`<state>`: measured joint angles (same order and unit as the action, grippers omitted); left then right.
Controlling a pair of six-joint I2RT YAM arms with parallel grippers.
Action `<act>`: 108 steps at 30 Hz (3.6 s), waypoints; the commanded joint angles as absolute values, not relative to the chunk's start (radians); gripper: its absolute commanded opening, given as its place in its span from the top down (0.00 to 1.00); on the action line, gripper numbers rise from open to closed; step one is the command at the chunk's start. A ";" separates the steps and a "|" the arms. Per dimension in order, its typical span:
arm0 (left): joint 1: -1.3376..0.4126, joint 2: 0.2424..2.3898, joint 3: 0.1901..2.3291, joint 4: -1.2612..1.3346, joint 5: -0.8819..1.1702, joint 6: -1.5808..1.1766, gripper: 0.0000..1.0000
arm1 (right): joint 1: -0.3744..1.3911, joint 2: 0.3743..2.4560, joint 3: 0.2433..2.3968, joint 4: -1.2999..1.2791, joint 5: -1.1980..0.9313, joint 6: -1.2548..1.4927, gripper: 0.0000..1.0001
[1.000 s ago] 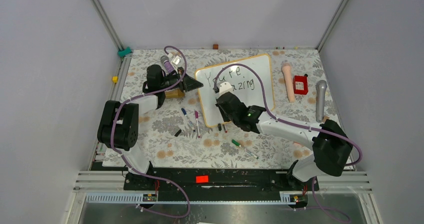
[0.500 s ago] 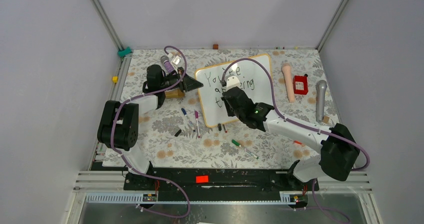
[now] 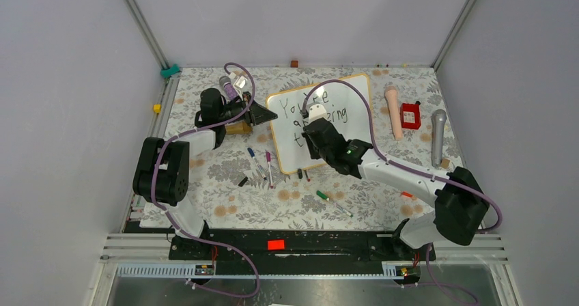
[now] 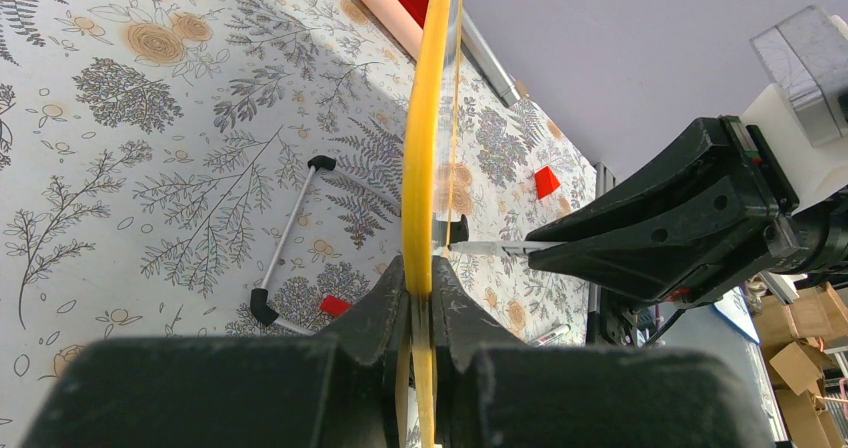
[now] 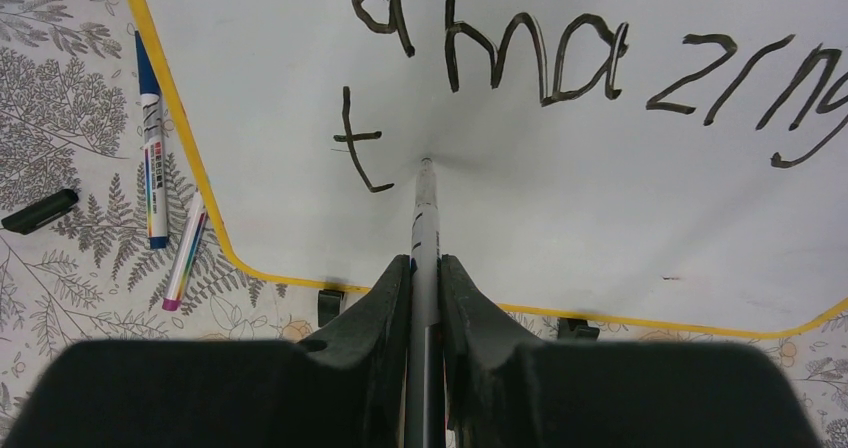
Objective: Write a sentence on the whiteboard
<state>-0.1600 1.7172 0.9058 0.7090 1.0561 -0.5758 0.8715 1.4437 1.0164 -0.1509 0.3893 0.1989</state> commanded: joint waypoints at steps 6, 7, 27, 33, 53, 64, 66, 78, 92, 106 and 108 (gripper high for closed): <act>-0.161 1.684 0.902 0.746 1.068 -0.501 1.00 | 0.865 1.472 1.071 -0.111 0.372 0.205 1.00; -0.161 1.685 0.902 0.745 1.066 -0.500 1.00 | 0.865 1.477 1.074 -0.110 0.376 0.205 1.00; -0.160 1.678 0.898 0.745 1.066 -0.496 1.00 | 0.864 1.426 0.952 -0.153 0.338 0.252 1.00; -0.161 1.678 0.898 0.744 1.066 -0.497 1.00 | 0.865 1.438 0.976 -0.154 0.353 0.250 1.00; -0.161 1.673 0.897 0.736 1.065 -0.492 1.00 | 0.820 1.509 1.117 -0.174 0.422 0.224 1.00; -0.159 1.679 0.902 0.736 1.068 -0.493 1.00 | 0.800 1.472 1.109 -0.185 0.409 0.229 1.00; -0.159 1.679 0.901 0.735 1.068 -0.492 1.00 | 0.798 1.447 1.096 -0.178 0.396 0.225 1.00; -0.157 1.679 0.900 0.739 1.068 -0.495 1.00 | 0.769 1.388 1.065 -0.153 0.280 0.202 1.00; -0.156 1.682 0.905 0.736 1.067 -0.493 1.00 | 0.770 1.439 1.090 -0.127 0.163 0.210 1.00; -0.156 1.681 0.905 0.733 1.066 -0.492 1.00 | 0.770 1.486 1.121 -0.138 0.204 0.221 1.00; -0.156 1.681 0.904 0.732 1.067 -0.491 1.00 | 0.770 1.491 1.119 -0.144 0.207 0.222 1.00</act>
<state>-0.1566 1.7153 0.9058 0.6968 1.0515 -0.5690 0.7723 1.4731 1.0798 -0.1677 0.1814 0.2161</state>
